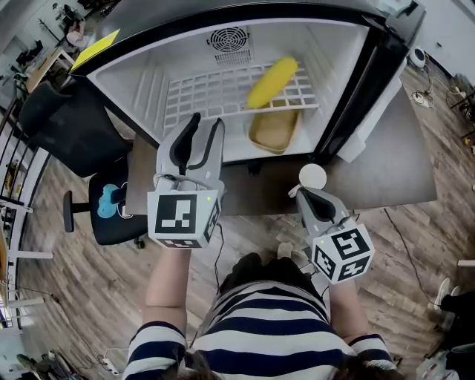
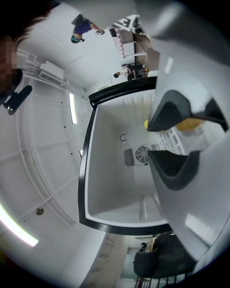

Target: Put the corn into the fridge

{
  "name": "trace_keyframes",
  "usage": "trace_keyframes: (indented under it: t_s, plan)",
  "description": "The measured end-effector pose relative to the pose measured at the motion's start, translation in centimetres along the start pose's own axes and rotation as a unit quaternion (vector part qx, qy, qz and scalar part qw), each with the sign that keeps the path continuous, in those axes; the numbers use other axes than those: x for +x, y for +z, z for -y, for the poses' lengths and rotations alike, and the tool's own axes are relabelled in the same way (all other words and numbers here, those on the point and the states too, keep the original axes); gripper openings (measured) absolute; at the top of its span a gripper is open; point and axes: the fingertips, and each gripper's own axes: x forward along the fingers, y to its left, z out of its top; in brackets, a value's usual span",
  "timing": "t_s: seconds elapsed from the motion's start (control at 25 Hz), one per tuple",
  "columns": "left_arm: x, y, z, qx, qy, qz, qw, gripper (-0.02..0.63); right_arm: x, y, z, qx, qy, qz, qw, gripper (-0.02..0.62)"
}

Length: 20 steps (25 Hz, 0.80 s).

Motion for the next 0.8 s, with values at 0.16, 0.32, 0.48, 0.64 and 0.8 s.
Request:
trace_keyframes:
  t_s: [0.16,0.32,0.48,0.64,0.8]
  plan:
    - [-1.9,-1.2,-0.1,-0.039,-0.006,-0.014,0.9991,0.000,-0.3,0.8,-0.6,-0.005,-0.007,0.008,1.000,-0.005]
    - [-4.1,-2.8,-0.3,-0.071,-0.003,-0.030,0.9970,0.000,-0.6,1.2,-1.7,-0.010,-0.011,0.015,1.000,-0.005]
    - [-6.0,-4.2,0.5,-0.107,-0.011,-0.046,0.9932,0.000,-1.0,1.7,-2.3,-0.018,-0.015,0.021,0.999,-0.005]
    - [-7.4,-5.5,0.2,-0.119,-0.002,-0.063,0.9909,0.000,-0.9,2.5,-3.0,-0.024,-0.017,0.032,0.999,-0.005]
    - [-8.4,-7.0,-0.2,-0.137,0.008,-0.081,0.9872,0.000,-0.8,3.0,-3.6,-0.029,-0.017,0.039,0.999,-0.005]
